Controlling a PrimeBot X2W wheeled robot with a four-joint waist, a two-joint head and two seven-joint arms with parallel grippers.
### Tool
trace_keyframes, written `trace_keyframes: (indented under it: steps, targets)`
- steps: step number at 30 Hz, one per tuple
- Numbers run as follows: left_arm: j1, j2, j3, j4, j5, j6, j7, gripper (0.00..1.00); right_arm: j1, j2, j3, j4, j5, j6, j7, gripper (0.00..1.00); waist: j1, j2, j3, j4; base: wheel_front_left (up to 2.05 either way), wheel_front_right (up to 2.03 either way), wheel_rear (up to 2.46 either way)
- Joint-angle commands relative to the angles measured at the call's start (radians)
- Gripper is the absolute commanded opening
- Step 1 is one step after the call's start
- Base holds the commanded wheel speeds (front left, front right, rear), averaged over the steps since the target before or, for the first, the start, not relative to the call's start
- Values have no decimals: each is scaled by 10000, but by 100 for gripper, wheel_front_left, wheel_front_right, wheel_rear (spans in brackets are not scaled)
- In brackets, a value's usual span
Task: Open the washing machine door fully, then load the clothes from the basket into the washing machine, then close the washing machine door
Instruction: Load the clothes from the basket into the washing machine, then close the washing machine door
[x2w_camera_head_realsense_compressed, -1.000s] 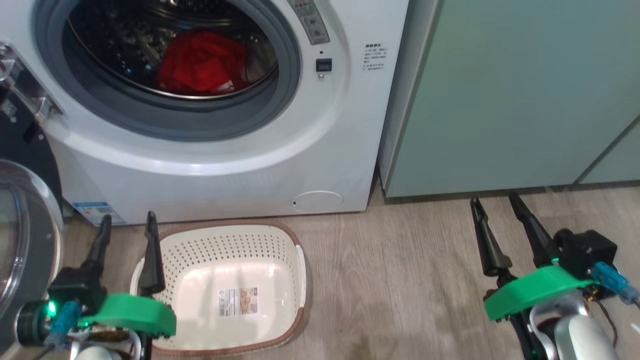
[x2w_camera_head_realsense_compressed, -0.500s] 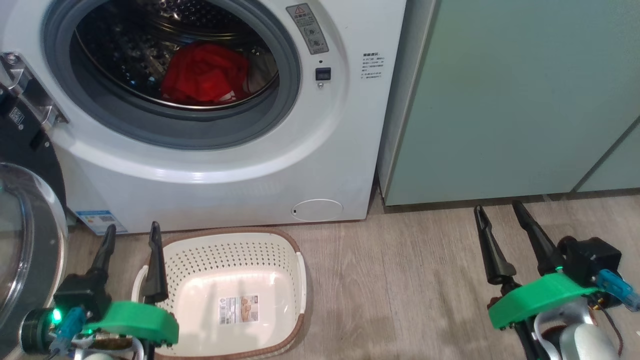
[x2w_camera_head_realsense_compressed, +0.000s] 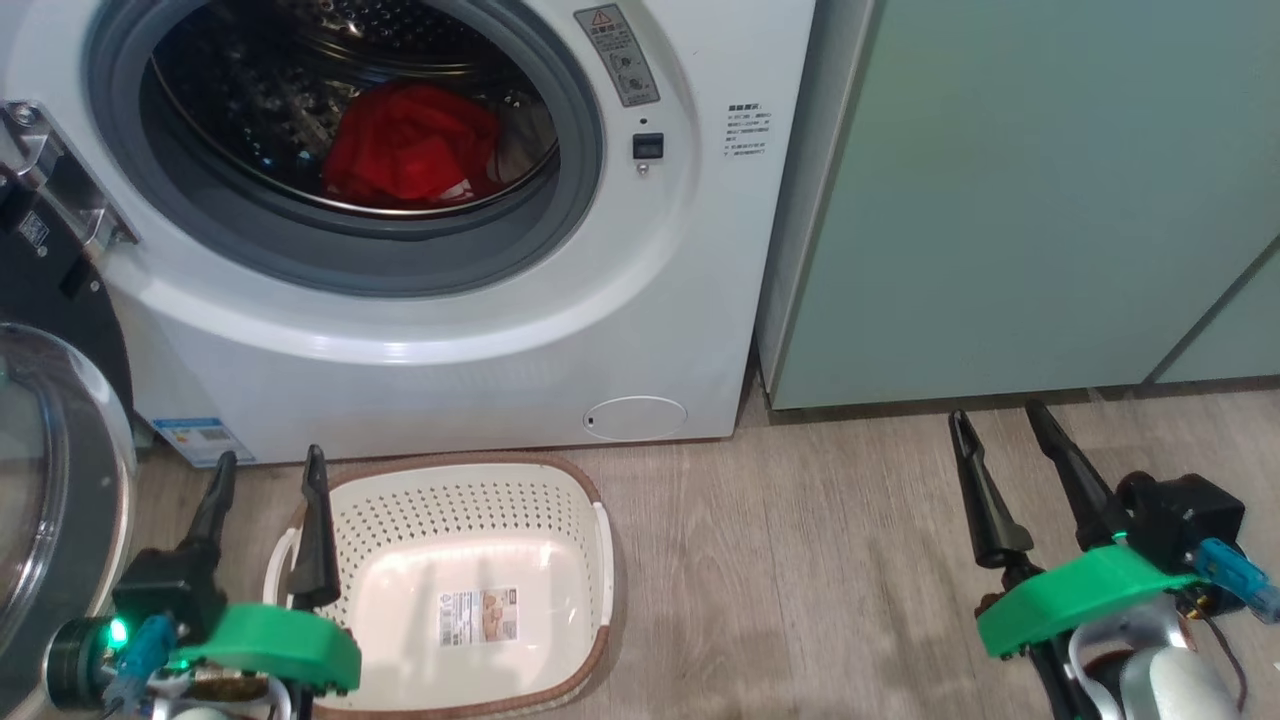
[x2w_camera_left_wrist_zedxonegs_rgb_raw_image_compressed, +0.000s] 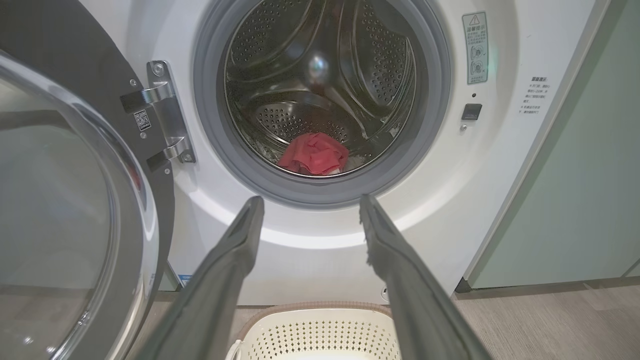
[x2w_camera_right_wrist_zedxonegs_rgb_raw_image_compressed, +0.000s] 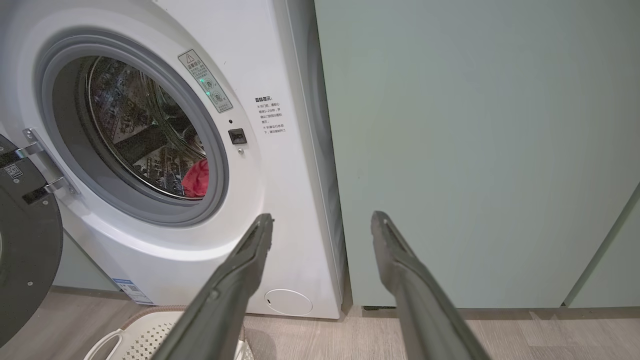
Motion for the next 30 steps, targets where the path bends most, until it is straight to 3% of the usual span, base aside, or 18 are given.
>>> trace_keyframes:
  steps: [1,19,30]
  targets:
    - [-331,148,367,-267,-25,24,-96,100,-142,-3,191,-383,40,0,-19,100,1,0,-7,3,0,0,0]
    - [-362,204,292,-245,-71,75,-91,100,-122,-3,178,-359,92,0,-39,100,1,0,-55,16,-3,3,0]
    - [-359,224,243,-300,-116,112,-83,100,-133,-3,183,-320,131,0,-68,100,1,0,-81,39,-133,133,0]
